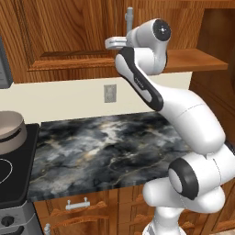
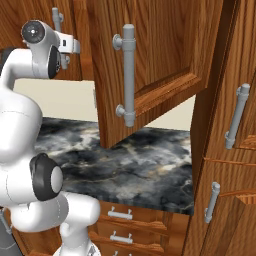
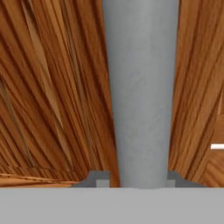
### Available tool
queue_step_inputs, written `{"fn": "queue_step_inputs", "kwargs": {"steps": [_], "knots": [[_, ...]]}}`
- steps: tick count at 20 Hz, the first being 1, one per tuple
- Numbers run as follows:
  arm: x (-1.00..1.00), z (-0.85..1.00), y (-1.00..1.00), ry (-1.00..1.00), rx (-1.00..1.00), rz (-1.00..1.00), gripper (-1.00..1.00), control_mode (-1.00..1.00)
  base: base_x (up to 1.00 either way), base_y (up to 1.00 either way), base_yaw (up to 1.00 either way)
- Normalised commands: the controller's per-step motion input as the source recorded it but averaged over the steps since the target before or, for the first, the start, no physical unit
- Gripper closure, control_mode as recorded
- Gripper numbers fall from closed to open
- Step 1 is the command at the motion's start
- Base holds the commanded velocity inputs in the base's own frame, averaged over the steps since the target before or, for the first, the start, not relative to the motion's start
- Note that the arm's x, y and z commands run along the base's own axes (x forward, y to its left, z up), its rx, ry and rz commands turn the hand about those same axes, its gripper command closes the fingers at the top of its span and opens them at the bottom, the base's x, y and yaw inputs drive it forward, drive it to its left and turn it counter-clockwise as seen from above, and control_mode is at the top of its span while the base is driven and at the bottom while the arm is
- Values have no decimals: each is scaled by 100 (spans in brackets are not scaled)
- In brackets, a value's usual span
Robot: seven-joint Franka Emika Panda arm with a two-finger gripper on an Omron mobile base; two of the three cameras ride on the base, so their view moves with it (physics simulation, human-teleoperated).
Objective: Open the cabinet and move the ladle to the pot. Then close the cabinet.
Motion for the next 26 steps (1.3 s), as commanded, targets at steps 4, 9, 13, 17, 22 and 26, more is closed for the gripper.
{"fn": "queue_step_inputs", "kwargs": {"steps": [4,9,13,17,22,26], "knots": [[0,-10,0,0,0,0,100,-100,0,0,0],[-3,-24,0,-2,-1,0,100,-100,0,0,0],[-39,-1,6,0,0,-2,100,-100,0,0,0],[-57,0,28,0,0,-9,100,-100,0,0,0],[-74,0,44,0,0,-14,100,-100,0,0,0],[-77,0,42,0,0,-15,100,-100,0,0,0]]}}
